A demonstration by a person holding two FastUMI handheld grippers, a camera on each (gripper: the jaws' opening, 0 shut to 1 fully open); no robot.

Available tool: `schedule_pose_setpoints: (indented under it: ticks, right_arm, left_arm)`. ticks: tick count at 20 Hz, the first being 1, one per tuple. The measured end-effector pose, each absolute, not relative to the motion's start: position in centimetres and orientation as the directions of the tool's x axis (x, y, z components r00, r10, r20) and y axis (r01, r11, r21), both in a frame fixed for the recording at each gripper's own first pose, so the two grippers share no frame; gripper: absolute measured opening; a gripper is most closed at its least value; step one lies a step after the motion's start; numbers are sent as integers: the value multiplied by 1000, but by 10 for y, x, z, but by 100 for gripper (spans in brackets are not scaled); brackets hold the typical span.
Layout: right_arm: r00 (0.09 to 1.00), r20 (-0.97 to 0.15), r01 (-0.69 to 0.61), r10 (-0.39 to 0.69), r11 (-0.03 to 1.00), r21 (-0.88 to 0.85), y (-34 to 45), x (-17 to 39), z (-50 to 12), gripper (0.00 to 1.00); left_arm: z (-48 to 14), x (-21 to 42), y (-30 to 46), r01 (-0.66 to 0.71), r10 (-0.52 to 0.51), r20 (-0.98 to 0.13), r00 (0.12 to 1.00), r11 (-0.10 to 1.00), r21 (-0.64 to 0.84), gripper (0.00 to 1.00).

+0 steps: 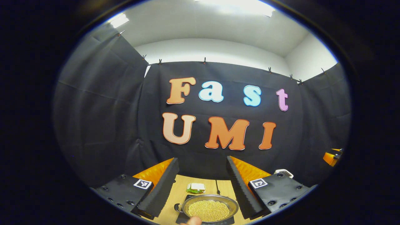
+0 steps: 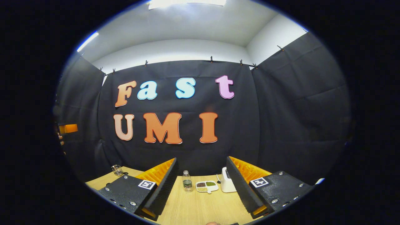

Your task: First push the handle of the pot to place it horizontally, then grasp the pot with both hands and set it on the induction cooktop.

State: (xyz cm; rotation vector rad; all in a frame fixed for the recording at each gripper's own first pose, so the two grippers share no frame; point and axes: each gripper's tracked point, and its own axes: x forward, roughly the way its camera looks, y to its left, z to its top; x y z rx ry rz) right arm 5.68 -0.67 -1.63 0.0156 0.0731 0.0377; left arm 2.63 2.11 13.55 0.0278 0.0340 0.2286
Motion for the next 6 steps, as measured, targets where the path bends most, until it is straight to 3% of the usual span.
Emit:
schedule_pose_setpoints:
  ticks: [4,6]
  right_arm:
    - [996,-79,-32,34,999,35,-13,55,-21,95]
    - [996,-81,-32,35,999,39,-14,55,-24,100]
  left_arm:
    - [140,24,7,-206,207,-28,978,978,40,99]
    - [141,22,1,-198,199,-26,980,979,43,99]
